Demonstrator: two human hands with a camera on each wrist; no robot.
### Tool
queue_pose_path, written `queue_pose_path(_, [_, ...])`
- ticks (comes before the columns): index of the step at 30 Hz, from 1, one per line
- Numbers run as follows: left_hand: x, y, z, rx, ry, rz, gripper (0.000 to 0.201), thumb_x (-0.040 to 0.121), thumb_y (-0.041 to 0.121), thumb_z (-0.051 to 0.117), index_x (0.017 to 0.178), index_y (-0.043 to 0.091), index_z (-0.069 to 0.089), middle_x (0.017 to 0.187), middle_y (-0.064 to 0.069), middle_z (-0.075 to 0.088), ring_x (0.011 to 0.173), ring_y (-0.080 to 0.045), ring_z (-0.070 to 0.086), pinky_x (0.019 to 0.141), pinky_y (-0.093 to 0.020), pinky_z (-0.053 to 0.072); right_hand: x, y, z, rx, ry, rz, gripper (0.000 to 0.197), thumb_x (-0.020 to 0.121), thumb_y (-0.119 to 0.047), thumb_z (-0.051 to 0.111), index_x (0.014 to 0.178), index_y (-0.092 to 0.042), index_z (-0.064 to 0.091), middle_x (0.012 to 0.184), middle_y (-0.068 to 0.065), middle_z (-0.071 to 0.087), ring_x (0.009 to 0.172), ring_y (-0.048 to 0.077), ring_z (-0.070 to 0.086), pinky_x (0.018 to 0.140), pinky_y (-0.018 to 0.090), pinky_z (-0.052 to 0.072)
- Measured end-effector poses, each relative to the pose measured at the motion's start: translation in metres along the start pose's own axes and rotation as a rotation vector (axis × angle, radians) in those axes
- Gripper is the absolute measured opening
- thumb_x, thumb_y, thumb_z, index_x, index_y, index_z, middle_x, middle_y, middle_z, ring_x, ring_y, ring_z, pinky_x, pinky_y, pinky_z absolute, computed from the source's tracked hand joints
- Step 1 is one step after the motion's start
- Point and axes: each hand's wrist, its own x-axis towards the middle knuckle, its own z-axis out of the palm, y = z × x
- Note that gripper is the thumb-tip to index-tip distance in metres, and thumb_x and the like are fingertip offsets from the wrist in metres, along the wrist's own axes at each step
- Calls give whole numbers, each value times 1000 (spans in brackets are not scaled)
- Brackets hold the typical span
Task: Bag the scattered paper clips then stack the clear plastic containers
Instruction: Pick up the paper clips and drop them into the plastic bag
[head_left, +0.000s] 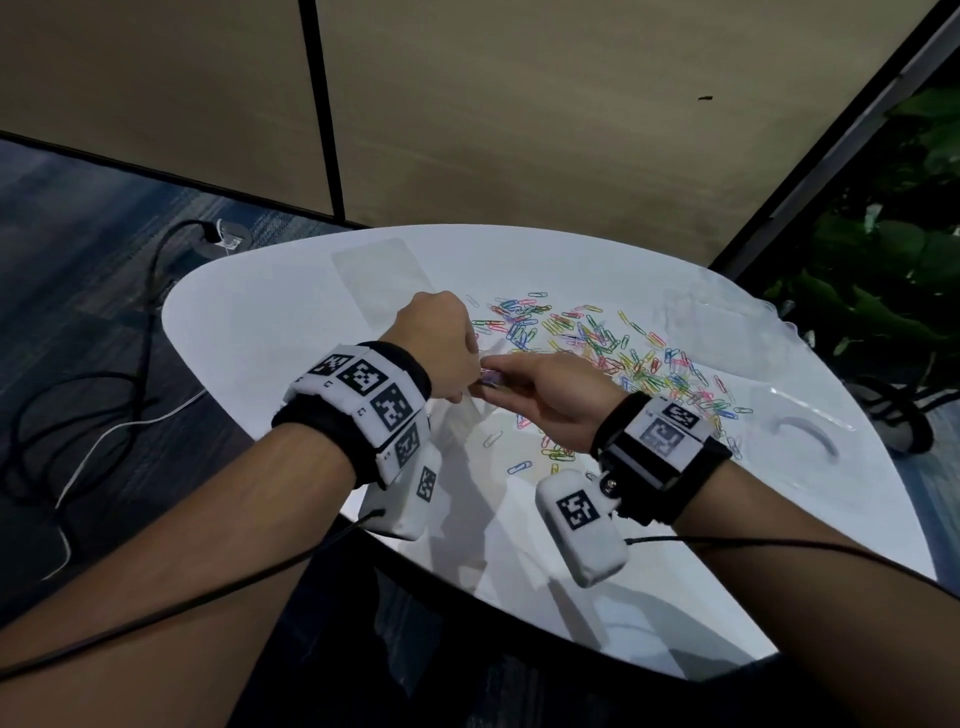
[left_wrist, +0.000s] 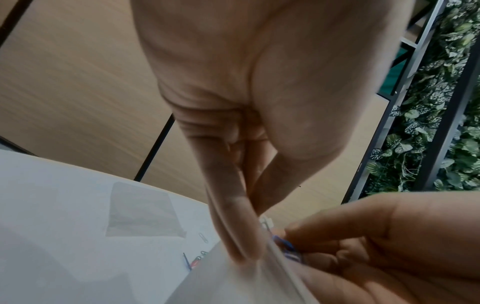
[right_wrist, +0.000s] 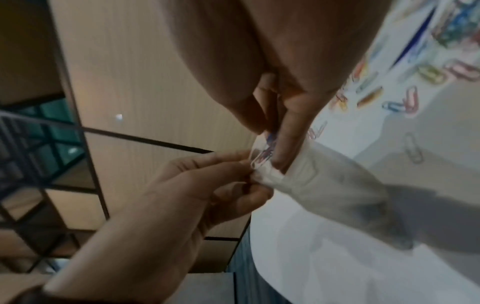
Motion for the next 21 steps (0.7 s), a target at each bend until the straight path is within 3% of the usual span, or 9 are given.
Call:
queue_pose_path(2, [0, 0, -1, -3, 8, 3, 22, 85, 1, 56, 89, 8, 77, 101, -8, 75, 55, -18, 74, 60, -26, 61, 3, 2, 0, -83, 21, -28, 29, 89, 13, 54, 118, 13, 59, 108, 28, 68, 86, 27, 71, 74, 23, 60])
queue_pose_path(5, [0, 0, -1, -11, 14, 5, 23, 86, 0, 57, 95, 7, 77, 106, -6, 72, 58, -20, 75, 63, -28, 62, 6, 8, -2, -390, 118, -179, 28, 83, 8, 67, 111, 11, 65, 95, 28, 72, 81, 33, 72, 79, 30, 61])
queue_pose_path(7, [0, -1, -1, -7, 8, 4, 23, 86, 0, 57, 94, 7, 77, 97, -6, 73, 60, -21, 76, 64, -28, 61, 8, 12, -2, -568, 129, -252, 19, 81, -1, 71, 100, 3, 73, 92, 24, 74, 88, 37, 72, 86, 40, 59])
queue_pose_path(9, [-1, -1, -1, 2, 9, 4, 23, 86, 1, 56, 90, 8, 77, 83, -7, 75, 60, -20, 76, 63, -26, 60, 12, 14, 0, -641, 76, -254, 19, 85, -3, 65, 102, -2, 75, 103, 23, 73, 92, 33, 70, 93, 43, 56])
queue_pose_path(11, [0, -1, -3, 0, 24, 2, 22, 87, 3, 56, 90, 9, 77, 83, -7, 73, 59, -20, 76, 63, -27, 61, 10, 12, 1, -597, 13, -225, 26, 90, 5, 57, 112, 4, 69, 115, 23, 68, 89, 23, 66, 85, 31, 59])
queue_pose_path(13, [0, -1, -4, -6, 34, -9, 22, 88, 4, 57, 91, 11, 77, 82, -5, 70, 58, -19, 75, 65, -28, 62, 4, 6, 2, -587, 6, -264, 28, 91, 10, 50, 111, 6, 69, 113, 19, 69, 89, 20, 68, 73, 25, 60])
queue_pose_path(17, [1, -7, -6, 0, 54, -33, 25, 87, 1, 53, 90, 9, 77, 76, -7, 74, 56, -16, 74, 67, -28, 62, 2, -3, -13, -468, 145, -422, 30, 90, 10, 45, 96, 0, 73, 94, 13, 73, 83, 22, 72, 69, 34, 61])
queue_pose_path(19, [1, -10, -9, 6, 56, -50, 24, 88, 2, 54, 91, 9, 76, 72, -6, 72, 57, -15, 74, 64, -26, 59, 14, 6, -32, -723, 212, -506, 29, 94, -2, 48, 106, -10, 73, 106, 8, 72, 96, 22, 70, 81, 36, 59])
queue_pose_path(21, [2, -12, -12, 9, 53, -54, 20, 89, 4, 57, 91, 9, 76, 77, -7, 72, 58, -16, 75, 58, -23, 56, 21, 29, -49, -1330, 115, -547, 33, 100, -23, 48, 130, -20, 61, 137, 4, 59, 124, 20, 55, 104, 34, 46])
